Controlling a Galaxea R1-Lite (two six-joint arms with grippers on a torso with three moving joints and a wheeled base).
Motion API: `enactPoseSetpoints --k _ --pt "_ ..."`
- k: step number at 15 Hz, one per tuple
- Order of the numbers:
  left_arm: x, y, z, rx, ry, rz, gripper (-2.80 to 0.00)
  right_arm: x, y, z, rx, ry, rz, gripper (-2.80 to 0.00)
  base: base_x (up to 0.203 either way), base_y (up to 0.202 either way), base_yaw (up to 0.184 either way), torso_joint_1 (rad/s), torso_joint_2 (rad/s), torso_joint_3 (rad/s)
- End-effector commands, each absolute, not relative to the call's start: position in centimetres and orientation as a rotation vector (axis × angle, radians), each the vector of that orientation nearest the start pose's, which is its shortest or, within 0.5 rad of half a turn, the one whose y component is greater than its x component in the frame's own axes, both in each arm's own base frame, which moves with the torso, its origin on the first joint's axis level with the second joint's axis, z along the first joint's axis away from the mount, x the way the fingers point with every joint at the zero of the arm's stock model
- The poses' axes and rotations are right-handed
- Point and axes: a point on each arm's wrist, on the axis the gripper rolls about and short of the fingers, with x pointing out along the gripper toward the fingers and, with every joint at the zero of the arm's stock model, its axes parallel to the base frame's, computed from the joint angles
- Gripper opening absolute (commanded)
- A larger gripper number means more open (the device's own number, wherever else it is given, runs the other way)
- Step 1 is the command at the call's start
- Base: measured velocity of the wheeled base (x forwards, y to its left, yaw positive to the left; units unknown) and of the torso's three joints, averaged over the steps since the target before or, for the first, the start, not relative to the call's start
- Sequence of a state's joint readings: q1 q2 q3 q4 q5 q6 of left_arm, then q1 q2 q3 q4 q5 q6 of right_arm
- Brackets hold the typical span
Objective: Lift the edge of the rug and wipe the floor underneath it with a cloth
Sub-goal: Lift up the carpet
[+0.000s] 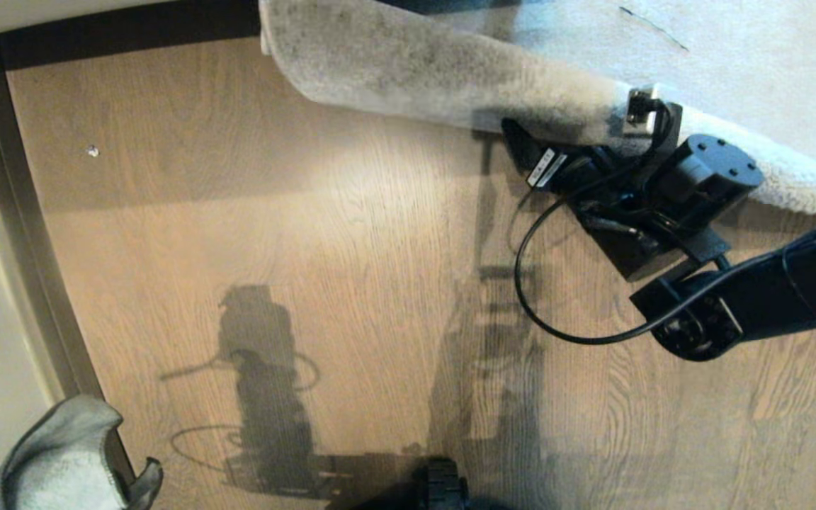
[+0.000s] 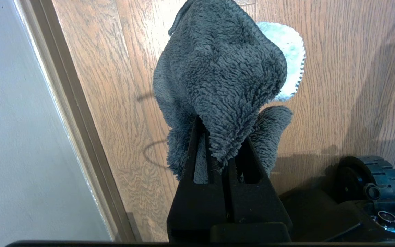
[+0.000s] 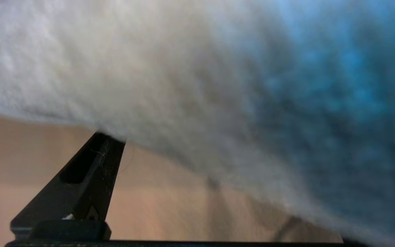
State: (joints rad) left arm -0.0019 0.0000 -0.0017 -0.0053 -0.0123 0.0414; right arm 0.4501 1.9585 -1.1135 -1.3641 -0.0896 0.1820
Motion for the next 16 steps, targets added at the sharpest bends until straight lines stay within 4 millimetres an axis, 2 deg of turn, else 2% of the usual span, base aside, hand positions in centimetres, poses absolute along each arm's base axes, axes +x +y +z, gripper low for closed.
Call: enactPoseSetpoints --k 1,4,9,11,13,16 --pt "-2.3 0.0 7.7 0.041 -0.008 -0.014 -2.80 32.8 16.3 27.9 0.435 -0.547 0.467 0.00 0.000 0.000 0.000 0.000 0.00 0.000" --pt "-2.3 0.0 7.7 0.041 -0.008 -0.014 -2.80 31.4 17.1 29.6 0.581 -0.565 0.577 0.00 0.000 0.000 0.000 0.000 0.00 0.000" --pt "-2.3 0.0 7.7 0.041 -0.008 -0.014 -2.80 31.0 17.6 29.5 0.594 -0.565 0.616 0.00 0.000 0.000 0.000 0.000 0.00 0.000" --pt "-2.3 0.0 7.7 0.041 -0.008 -0.014 -2.80 30.8 18.1 28.8 0.593 -0.546 0.625 0.00 0.000 0.000 0.000 0.000 0.00 0.000" --pt "-2.3 0.0 7.7 0.041 -0.008 -0.014 -2.80 30.3 19.2 27.0 0.611 -0.494 0.656 0.00 0.000 0.000 0.000 0.000 0.00 0.000" --pt "-2.3 0.0 7.7 0.041 -0.008 -0.014 -2.80 29.0 21.0 25.3 0.787 -0.422 0.740 0.00 0.000 0.000 0.000 0.000 0.00 0.000"
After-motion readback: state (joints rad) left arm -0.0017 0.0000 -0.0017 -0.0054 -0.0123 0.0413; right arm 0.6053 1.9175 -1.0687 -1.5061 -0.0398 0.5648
